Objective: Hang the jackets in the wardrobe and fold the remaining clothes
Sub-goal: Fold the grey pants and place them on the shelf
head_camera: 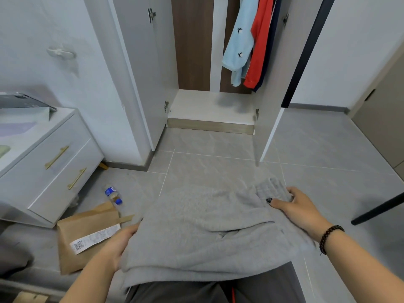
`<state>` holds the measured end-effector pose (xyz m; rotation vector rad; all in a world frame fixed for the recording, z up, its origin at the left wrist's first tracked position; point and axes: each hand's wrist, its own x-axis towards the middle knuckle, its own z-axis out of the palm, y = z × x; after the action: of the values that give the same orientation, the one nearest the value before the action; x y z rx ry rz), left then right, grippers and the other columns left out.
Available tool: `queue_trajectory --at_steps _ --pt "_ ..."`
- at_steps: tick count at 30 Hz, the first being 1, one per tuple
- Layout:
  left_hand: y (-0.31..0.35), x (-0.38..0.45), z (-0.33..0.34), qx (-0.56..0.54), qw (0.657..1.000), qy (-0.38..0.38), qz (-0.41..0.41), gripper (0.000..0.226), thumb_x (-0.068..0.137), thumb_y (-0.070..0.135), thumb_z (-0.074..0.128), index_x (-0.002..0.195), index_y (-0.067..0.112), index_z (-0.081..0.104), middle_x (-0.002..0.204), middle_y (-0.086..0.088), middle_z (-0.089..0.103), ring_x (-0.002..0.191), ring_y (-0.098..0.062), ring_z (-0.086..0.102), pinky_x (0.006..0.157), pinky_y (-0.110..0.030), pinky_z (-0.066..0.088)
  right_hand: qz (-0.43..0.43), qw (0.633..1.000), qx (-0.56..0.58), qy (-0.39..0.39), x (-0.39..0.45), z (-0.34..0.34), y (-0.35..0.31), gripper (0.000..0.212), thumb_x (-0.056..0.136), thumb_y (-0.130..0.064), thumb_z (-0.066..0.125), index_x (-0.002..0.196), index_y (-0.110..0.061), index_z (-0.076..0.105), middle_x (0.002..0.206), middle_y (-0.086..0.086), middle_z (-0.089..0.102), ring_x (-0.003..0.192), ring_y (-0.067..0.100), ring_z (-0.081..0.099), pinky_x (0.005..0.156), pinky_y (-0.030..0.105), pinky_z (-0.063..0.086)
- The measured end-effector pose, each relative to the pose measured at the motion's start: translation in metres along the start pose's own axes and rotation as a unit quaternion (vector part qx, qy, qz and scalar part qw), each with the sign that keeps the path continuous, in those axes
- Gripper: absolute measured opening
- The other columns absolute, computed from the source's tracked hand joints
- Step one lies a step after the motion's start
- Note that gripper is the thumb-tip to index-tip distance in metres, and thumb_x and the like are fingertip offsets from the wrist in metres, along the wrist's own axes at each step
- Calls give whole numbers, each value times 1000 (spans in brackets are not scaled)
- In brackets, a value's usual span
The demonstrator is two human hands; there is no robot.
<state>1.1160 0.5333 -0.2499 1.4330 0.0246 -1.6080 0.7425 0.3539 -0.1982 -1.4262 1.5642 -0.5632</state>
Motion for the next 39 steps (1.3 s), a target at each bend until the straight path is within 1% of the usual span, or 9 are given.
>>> queue_trajectory --at_steps 5,15,18,22,25,28,33,35,39 --pt "37 -13 3 -28 995 -38 86 41 86 20 65 125 8 58 120 -22 66 110 -39 64 89 -61 50 -81 989 -107 60 8 -40 -65 34 75 -27 79 100 -21 58 91 -4 63 79 13 59 63 28 44" --pt "21 -31 56 30 979 -144 140 42 86 16 64 126 10 56 120 -20 66 110 -37 65 78 -44 59 -173 913 -370 17 -20 3 -188 29 76 -27 71 93 -15 51 84 2 55 76 22 54 50 26 34" --pt "11 -31 51 16 982 -129 139 41 87 16 62 127 10 56 121 -19 66 110 -35 65 77 -41 59 -225 913 -328 -87 -45 83 -188 32 82 -29 66 104 -13 49 84 -2 53 81 22 57 55 27 36" --pt "9 -35 37 19 991 -37 129 34 94 35 52 101 12 77 115 -21 68 96 -28 71 69 -34 59 -136 930 -147 -309 -72 158 -164 61 89 -33 57 143 -15 35 109 11 67 96 25 67 87 37 54" --pt "7 -35 24 18 996 -14 91 59 90 65 44 110 18 74 116 -15 69 108 -30 67 85 -43 54 -163 934 -174 -267 -65 151 -135 43 91 -26 51 133 -19 50 115 -1 64 110 15 58 97 27 44" --pt "12 -37 24 75 993 -20 86 45 84 51 62 105 14 76 113 -14 70 107 -32 66 92 -46 51 -154 947 -163 -229 -53 126 -99 28 92 -17 51 118 -20 62 111 -10 61 101 4 56 84 10 41" --pt "27 -40 17 182 980 11 84 24 83 12 60 61 14 68 67 -10 63 58 -20 63 53 -31 49 -120 974 -129 -144 -43 97 -49 16 86 -16 62 97 -27 64 99 -12 64 89 -1 59 70 4 41" --pt "37 -47 18 277 954 64 95 7 79 16 71 81 11 67 71 -12 66 59 -21 64 51 -30 50 -96 977 -133 -138 -41 96 -36 14 86 -21 63 98 -28 62 102 -11 62 89 0 57 70 5 40" --pt "69 -49 32 513 834 158 127 65 87 31 69 141 13 38 118 -9 62 98 -23 62 81 -35 52 -71 976 -124 -163 -45 109 -24 20 90 -28 61 109 -26 59 109 -9 59 97 3 55 80 12 42"
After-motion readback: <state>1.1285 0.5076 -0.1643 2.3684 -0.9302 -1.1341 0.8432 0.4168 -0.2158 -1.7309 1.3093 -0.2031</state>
